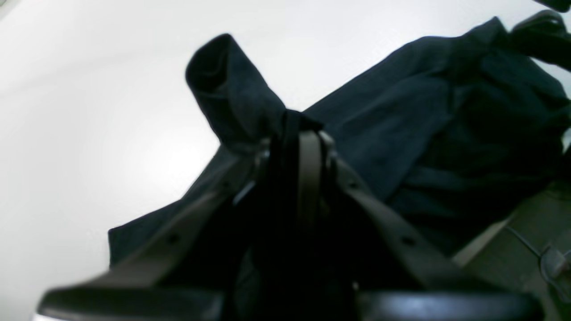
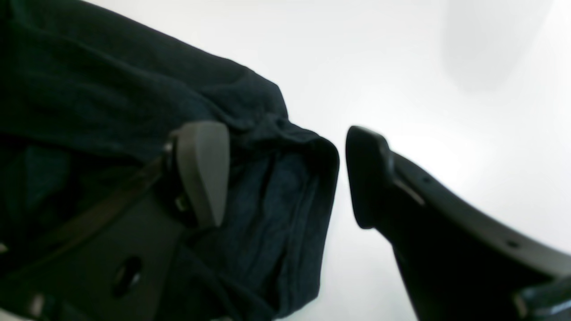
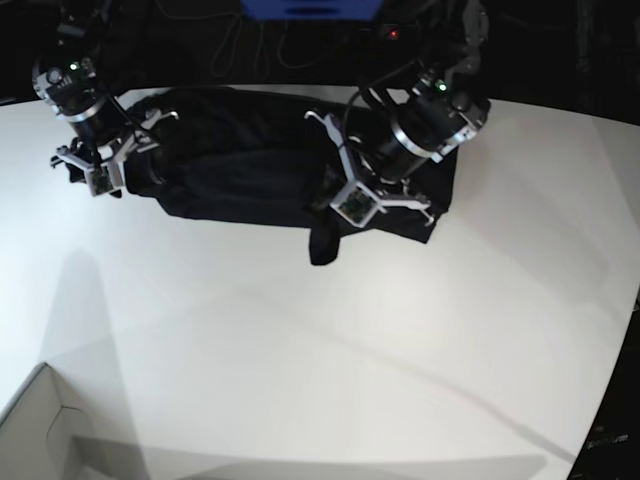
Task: Layout the t-shirt on the table in an organized manner, then fold the t-shirt properly
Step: 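Move the left gripper to the strip's middle and grasp the fabric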
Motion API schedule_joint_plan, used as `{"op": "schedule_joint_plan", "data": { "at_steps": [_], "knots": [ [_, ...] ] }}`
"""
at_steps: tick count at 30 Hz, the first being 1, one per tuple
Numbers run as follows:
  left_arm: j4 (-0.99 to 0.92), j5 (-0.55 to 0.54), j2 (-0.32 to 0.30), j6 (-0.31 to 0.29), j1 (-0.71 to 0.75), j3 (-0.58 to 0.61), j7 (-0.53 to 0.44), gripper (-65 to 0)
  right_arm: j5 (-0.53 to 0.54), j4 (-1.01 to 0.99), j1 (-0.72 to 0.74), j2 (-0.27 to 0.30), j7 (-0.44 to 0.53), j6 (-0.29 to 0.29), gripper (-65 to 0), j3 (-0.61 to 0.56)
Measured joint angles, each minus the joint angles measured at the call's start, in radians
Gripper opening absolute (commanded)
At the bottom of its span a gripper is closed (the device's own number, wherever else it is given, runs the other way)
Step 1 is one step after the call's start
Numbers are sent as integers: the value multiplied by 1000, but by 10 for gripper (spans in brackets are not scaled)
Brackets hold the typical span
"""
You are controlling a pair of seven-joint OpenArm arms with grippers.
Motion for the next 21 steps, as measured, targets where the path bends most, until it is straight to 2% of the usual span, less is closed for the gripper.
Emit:
{"op": "schedule_joint_plan", "data": {
  "at_steps": [21],
  "knots": [
    [-43, 1, -8, 0, -24, 0, 4, -650, 0, 0, 8, 0, 0, 0, -236, 0]
  ]
}}
